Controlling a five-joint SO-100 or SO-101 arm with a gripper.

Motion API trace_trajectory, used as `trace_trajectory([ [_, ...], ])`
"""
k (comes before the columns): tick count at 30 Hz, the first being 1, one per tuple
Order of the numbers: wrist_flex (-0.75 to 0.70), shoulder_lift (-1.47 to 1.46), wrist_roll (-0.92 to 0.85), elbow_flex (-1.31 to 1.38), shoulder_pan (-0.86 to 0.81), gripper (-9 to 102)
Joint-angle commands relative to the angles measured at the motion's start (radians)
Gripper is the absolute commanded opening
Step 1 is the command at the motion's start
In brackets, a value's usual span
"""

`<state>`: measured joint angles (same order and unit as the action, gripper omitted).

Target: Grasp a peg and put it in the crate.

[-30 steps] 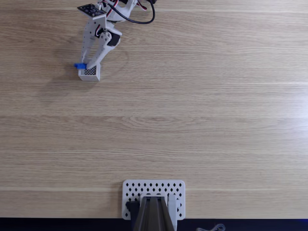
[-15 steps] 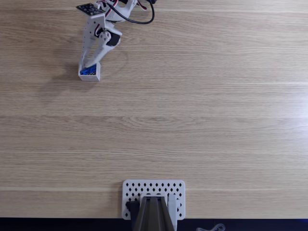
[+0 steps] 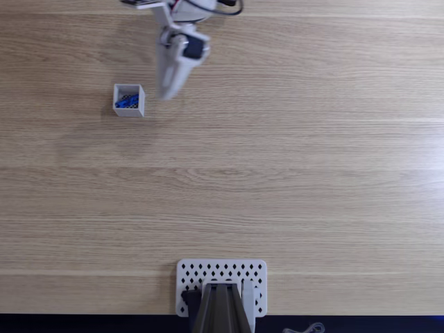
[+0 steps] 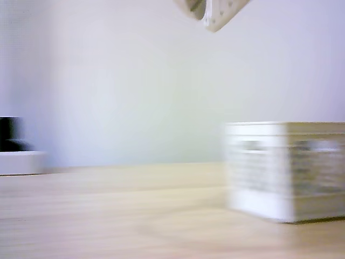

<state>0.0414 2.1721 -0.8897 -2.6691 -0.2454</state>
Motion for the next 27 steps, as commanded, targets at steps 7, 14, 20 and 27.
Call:
trace_trajectory([
  [7,-0.581,0.566,0.482,-0.003,0.204,-1],
  [14,-0.850,0.856,0.770,-0.025,0.261,-1],
  [20,-0.917,1.068,0.874,-0.147,0.259,1],
  [27,-0.917,1.163,0.986,-0.291,0.265,1],
])
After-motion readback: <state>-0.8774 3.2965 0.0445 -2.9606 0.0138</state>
